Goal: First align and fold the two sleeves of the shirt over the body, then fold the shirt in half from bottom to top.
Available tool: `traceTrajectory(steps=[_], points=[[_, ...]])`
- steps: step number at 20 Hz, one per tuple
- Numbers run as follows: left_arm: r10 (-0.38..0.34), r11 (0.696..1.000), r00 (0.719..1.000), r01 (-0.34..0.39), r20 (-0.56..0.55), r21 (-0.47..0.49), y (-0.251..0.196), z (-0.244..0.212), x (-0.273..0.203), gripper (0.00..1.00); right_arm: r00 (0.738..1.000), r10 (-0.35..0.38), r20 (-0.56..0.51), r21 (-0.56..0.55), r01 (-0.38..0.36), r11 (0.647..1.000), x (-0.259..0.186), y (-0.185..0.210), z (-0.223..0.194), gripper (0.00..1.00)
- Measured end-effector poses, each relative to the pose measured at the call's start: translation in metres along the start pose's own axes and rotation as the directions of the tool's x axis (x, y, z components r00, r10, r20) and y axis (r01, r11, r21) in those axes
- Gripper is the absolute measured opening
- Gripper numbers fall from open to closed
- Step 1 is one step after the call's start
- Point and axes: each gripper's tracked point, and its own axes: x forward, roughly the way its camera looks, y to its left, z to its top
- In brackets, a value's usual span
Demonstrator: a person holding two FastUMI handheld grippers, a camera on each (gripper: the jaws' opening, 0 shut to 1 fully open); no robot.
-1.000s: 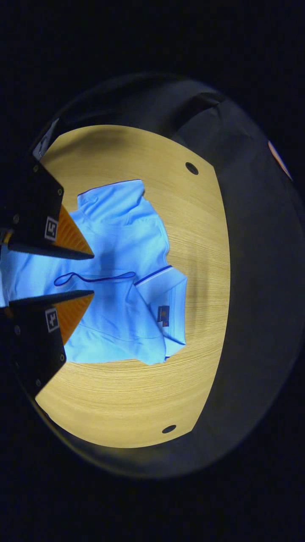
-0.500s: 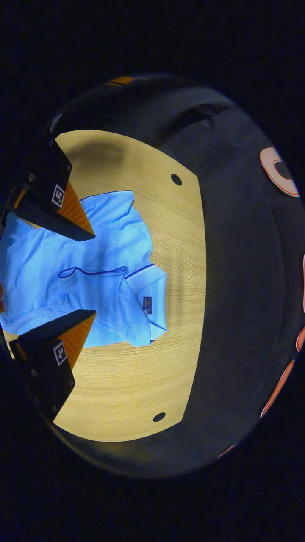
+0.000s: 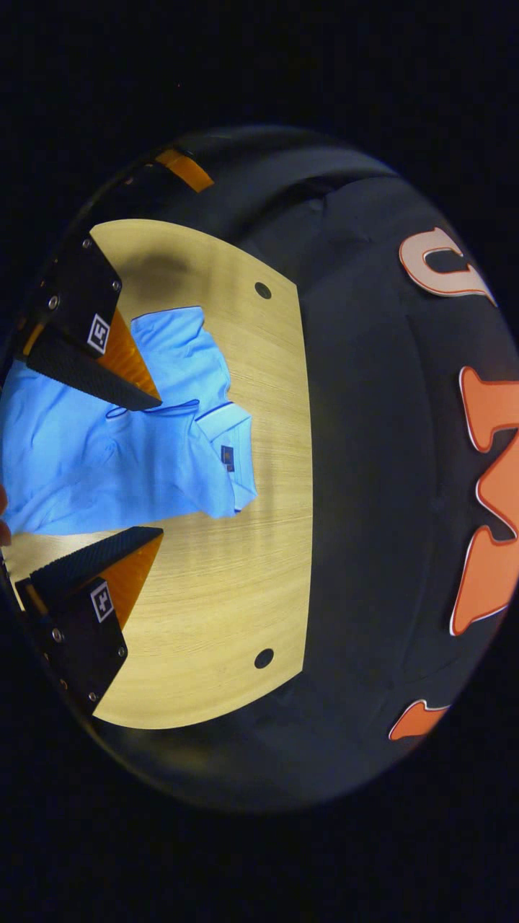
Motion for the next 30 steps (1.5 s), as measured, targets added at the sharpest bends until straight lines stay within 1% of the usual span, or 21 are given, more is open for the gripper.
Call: traceTrajectory(steps=[3,5,7,8,9,10,13,14,15,20,21,23,25,30], points=[[-0.003,1.0,0.997,0.004,-0.077,0.022,-0.022,-0.009,0.018,0.99,1.0,-0.013,-0.008,0.032,0.013,0.999,-0.009,-0.029,-0.01,0.98],[-0.016,1.0,0.992,0.018,-0.127,0.011,-0.04,-0.021,0.032,1.0,1.0,-0.02,-0.013,0.049,0.021,0.999,-0.01,-0.046,-0.02,0.98],[-0.026,1.0,0.983,0.026,-0.179,0.001,-0.054,-0.035,0.046,0.98,0.999,-0.032,-0.018,0.069,0.034,0.997,-0.012,-0.063,-0.03,1.0],[-0.022,1.0,0.977,0.022,-0.213,-0.003,-0.058,-0.044,0.054,1.0,0.999,-0.033,-0.022,0.081,0.035,0.996,-0.016,-0.072,-0.035,0.98],[-0.029,1.0,0.969,0.026,-0.247,-0.014,-0.064,-0.053,0.063,1.0,0.999,-0.035,-0.025,0.094,0.037,0.995,-0.019,-0.079,-0.039,0.98],[-0.029,0.999,0.959,0.024,-0.281,-0.023,-0.068,-0.063,0.071,0.99,0.999,-0.037,-0.031,0.107,0.04,0.993,-0.02,-0.088,-0.045,0.98],[-0.014,0.999,0.927,-0.004,-0.376,-0.046,-0.071,-0.091,0.094,0.99,0.998,-0.047,-0.049,0.15,0.054,0.987,-0.024,-0.114,-0.06,0.98],[0.0,0.999,0.914,-0.02,-0.405,-0.046,-0.07,-0.099,0.1,1.0,0.997,-0.051,-0.056,0.164,0.06,0.985,-0.025,-0.122,-0.065,1.0],[0.006,0.998,0.902,-0.031,-0.431,-0.049,-0.069,-0.107,0.105,1.0,0.996,-0.057,-0.063,0.177,0.068,0.982,-0.024,-0.131,-0.07,0.98],[0.022,0.992,0.837,-0.085,-0.547,-0.089,-0.069,-0.146,0.124,1.0,0.992,-0.075,-0.099,0.237,0.097,0.967,-0.025,-0.166,-0.095,0.99],[0.028,0.991,0.827,-0.097,-0.561,-0.092,-0.068,-0.153,0.127,0.99,0.991,-0.077,-0.105,0.243,0.1,0.965,-0.025,-0.17,-0.099,0.99],[0.05,0.99,0.816,-0.118,-0.575,-0.082,-0.066,-0.16,0.132,1.0,0.99,-0.079,-0.119,0.253,0.107,0.962,-0.024,-0.177,-0.108,0.99],[0.071,0.989,0.814,-0.131,-0.577,-0.064,-0.065,-0.163,0.137,1.0,0.989,-0.077,-0.127,0.266,0.109,0.958,-0.024,-0.183,-0.114,0.99],[0.091,0.987,0.803,-0.15,-0.589,-0.052,-0.064,-0.169,0.142,1.0,0.987,-0.093,-0.128,0.278,0.126,0.952,-0.024,-0.193,-0.12,0.99]])
